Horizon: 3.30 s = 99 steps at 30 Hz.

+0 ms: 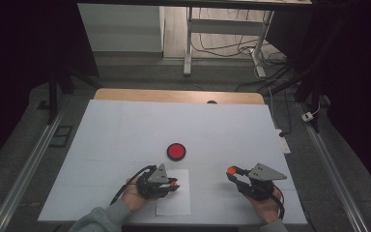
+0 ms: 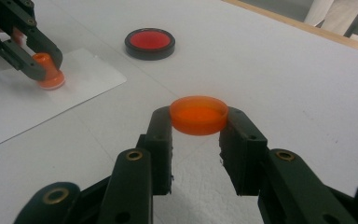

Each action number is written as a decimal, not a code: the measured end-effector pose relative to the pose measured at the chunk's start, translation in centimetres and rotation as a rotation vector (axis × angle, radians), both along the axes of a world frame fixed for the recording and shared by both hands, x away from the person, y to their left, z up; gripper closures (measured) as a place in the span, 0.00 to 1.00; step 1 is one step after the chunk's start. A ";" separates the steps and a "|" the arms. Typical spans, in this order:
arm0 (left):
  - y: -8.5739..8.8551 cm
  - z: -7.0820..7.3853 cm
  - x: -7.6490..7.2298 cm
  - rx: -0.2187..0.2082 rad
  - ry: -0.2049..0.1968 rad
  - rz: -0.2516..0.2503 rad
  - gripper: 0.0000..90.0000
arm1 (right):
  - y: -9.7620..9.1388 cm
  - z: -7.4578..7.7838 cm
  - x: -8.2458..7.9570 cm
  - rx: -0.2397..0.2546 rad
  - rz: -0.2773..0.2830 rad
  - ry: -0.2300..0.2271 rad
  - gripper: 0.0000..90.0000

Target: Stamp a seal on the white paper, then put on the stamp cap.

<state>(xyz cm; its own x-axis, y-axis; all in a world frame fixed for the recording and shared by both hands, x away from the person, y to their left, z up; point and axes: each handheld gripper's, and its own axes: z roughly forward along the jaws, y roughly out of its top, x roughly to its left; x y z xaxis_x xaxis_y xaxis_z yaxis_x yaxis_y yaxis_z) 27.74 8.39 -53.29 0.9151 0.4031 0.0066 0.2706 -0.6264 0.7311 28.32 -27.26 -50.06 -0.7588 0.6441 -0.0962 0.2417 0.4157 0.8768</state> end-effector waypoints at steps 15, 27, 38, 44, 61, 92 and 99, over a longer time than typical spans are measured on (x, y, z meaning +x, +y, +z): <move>0.1 0.0 0.1 -0.006 0.002 -0.005 0.82 | 0.0 0.0 0.0 0.008 0.003 0.001 0.72; 0.5 0.1 0.4 -0.076 0.024 0.007 0.81 | -0.1 0.1 0.0 0.011 -0.003 -0.005 0.72; 1.8 2.1 0.8 -0.230 0.046 0.045 0.81 | -0.1 0.1 0.0 0.007 -0.010 -0.008 0.72; 2.4 2.7 1.0 -0.259 0.061 0.067 0.81 | -0.1 0.1 0.0 0.013 -0.003 -0.007 0.72; 4.2 4.7 1.1 -0.324 0.071 0.095 0.81 | 0.1 0.0 0.1 0.013 0.004 -0.005 0.72; 4.5 5.0 1.3 -0.314 0.062 0.110 0.81 | 1.5 -0.2 0.3 0.018 0.038 0.007 0.72; 4.5 5.0 1.3 -0.313 0.061 0.109 0.81 | 2.9 -0.5 0.5 0.008 0.071 0.014 0.72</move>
<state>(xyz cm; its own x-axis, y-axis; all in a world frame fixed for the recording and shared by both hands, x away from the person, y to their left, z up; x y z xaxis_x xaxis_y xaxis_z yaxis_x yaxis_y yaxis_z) 29.02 12.90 -48.29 0.8614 0.4726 -0.1862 0.3727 -0.3389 0.8639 28.80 -24.40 -50.57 -0.8037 0.5896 -0.0800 0.2243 0.4248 0.8771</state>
